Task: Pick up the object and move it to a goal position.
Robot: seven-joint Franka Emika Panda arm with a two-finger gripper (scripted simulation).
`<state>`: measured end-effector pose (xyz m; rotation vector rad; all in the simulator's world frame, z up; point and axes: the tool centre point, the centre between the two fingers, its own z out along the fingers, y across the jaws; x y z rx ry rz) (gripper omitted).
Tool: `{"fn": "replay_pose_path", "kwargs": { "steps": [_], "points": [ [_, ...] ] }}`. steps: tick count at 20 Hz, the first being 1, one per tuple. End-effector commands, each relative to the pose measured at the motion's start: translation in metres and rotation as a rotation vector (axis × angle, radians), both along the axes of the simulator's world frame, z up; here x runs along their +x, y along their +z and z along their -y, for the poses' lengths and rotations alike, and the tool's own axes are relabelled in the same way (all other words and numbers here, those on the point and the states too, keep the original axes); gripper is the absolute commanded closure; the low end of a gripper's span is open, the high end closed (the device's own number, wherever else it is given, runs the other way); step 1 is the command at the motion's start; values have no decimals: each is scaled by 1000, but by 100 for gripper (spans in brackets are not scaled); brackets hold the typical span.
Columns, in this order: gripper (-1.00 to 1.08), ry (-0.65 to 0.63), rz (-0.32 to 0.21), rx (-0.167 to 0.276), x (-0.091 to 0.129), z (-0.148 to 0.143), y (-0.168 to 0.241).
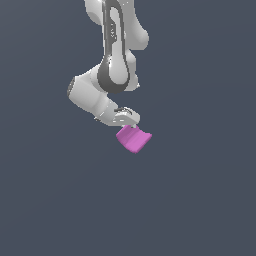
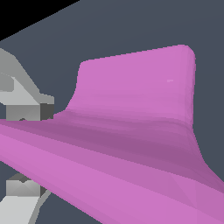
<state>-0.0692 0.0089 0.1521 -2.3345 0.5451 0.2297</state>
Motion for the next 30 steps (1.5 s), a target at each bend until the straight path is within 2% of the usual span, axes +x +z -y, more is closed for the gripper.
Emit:
{"fn": "replay_pose_path", "kwargs": {
  "steps": [1,23,30],
  "points": [
    [108,0,0,-1,-7,-7,23],
    [108,2,0,-3,-67,-73,248],
    [108,2,1,-1,-80,-89,307]
  ]
}}
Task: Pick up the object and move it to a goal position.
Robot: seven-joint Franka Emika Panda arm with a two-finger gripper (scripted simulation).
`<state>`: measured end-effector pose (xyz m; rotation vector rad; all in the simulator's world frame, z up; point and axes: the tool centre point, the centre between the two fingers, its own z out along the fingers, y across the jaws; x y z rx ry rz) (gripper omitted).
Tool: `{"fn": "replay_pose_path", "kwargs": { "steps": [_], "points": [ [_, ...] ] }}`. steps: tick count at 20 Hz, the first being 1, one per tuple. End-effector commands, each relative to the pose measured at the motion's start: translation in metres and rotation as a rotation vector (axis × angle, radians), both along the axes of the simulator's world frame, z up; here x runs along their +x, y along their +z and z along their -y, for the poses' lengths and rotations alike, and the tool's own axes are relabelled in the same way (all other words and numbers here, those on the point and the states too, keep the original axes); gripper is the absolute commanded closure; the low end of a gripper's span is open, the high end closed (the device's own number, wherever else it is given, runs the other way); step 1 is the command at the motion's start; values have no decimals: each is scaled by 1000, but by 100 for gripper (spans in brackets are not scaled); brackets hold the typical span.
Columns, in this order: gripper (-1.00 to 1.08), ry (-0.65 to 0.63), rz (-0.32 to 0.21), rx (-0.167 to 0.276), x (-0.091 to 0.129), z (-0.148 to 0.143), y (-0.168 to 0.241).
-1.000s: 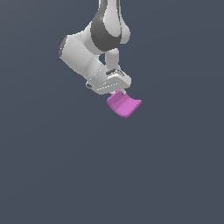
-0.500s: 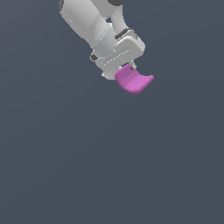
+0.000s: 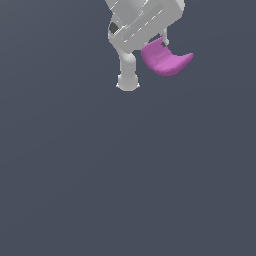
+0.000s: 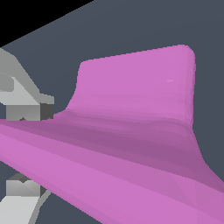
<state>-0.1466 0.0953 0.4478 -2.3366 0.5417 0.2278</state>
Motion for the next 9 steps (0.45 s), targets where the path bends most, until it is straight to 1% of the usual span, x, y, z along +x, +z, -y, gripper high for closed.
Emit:
{"fn": "replay_pose_path", "kwargs": {
  "steps": [1,5,9],
  "points": [
    [108,0,-1,1,-4,-5,17],
    [108,-1,0,2,-7,-9,35],
    [108,-2,0,3,-7,-10,40]
  ]
}}
